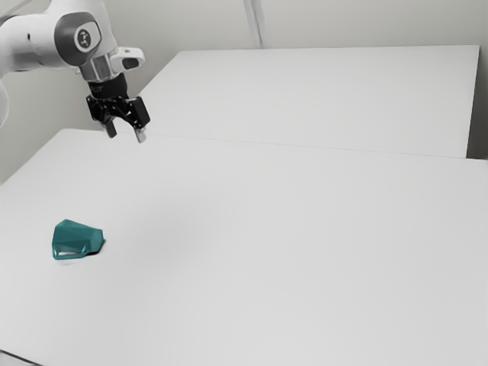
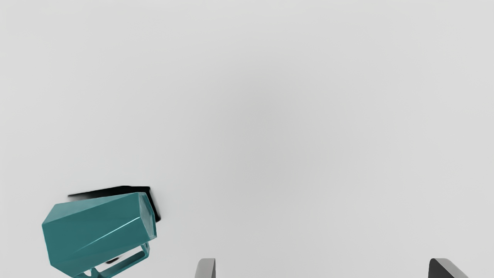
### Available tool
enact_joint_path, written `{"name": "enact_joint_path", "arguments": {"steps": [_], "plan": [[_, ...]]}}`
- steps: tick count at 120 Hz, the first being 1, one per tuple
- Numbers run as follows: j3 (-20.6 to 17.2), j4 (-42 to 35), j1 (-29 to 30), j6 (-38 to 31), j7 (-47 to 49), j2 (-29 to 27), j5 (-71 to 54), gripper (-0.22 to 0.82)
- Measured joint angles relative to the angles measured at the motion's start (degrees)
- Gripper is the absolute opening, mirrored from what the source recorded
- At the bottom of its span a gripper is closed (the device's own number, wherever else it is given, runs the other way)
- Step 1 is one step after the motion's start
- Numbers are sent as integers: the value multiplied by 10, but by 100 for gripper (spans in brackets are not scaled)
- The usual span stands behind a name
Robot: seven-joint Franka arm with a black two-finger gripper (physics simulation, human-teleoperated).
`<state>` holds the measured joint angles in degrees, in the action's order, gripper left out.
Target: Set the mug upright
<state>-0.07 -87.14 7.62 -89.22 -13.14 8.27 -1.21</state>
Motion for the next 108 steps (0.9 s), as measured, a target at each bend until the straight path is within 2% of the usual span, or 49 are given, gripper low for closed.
{"name": "enact_joint_path", "arguments": {"steps": [14, 33, 50, 58, 81, 108], "plan": [[4, -33, -1, -40, -8, -21, -1, 60], [12, -207, 19, -134, -14, -113, 3, 60], [12, -311, 115, -216, -19, -148, 10, 60], [12, -327, 140, -248, -24, -143, 16, 60], [12, -331, 166, -331, -81, -98, 87, 60], [11, -349, 202, -374, -162, -94, 122, 60]]}}
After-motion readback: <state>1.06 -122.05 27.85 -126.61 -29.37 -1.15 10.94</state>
